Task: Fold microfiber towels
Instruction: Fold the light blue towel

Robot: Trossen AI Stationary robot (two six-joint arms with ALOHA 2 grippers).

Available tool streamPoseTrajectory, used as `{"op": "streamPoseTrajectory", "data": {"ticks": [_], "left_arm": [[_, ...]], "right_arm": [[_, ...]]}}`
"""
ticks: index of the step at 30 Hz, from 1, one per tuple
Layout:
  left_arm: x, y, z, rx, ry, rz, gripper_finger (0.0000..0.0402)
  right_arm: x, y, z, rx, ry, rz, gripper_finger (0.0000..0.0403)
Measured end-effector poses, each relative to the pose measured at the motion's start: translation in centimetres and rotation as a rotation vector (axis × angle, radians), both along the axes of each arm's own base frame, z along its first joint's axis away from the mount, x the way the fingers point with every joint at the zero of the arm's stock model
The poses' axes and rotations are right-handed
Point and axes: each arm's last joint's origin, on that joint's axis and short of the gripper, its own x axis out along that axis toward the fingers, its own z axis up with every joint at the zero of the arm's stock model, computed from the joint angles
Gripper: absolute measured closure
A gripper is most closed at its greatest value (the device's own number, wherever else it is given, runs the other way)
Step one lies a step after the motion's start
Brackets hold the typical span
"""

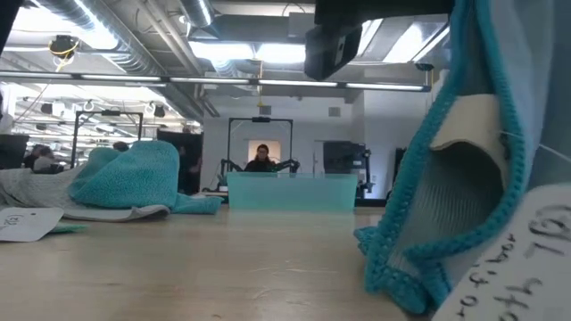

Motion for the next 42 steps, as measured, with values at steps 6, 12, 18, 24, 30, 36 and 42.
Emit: {"op": "streamPoseTrajectory", "data": {"ticks": [6,12,18,24,30,36,42], "left_arm": [[-0.2,-0.5,-0.3,0.007,0.016,-0.001,0.0278],[-0.8,-0.7,-1.0,0.05,0.088,0.006,0.0278],[-0.9,-0.8,-1.2,0.062,0.105,0.009,0.0278],[-0.9,-0.8,-1.2,0.064,0.109,0.009,0.0278],[-1.6,-1.6,-1.6,0.088,0.151,-0.01,0.0278],[-2.4,-2.4,-2.0,0.135,0.186,0.001,0.0278],[-2.7,-2.8,-2.1,0.141,0.199,-0.008,0.0278]], "right_arm": [[0.8,-0.9,0.1,0.008,-0.012,-0.034,0.0396],[1.3,-0.9,0.4,0.027,-0.053,-0.027,0.0396],[1.4,-0.7,0.5,0.038,-0.068,-0.018,0.0396],[1.3,-0.7,0.7,0.046,-0.07,-0.018,0.0396],[0.9,-1.2,1.9,0.052,-0.114,-0.039,0.0396],[0.5,-1.6,2.5,0.038,-0.136,-0.06,0.0396],[0.5,-1.6,2.5,0.042,-0.129,-0.056,0.0396]]}}
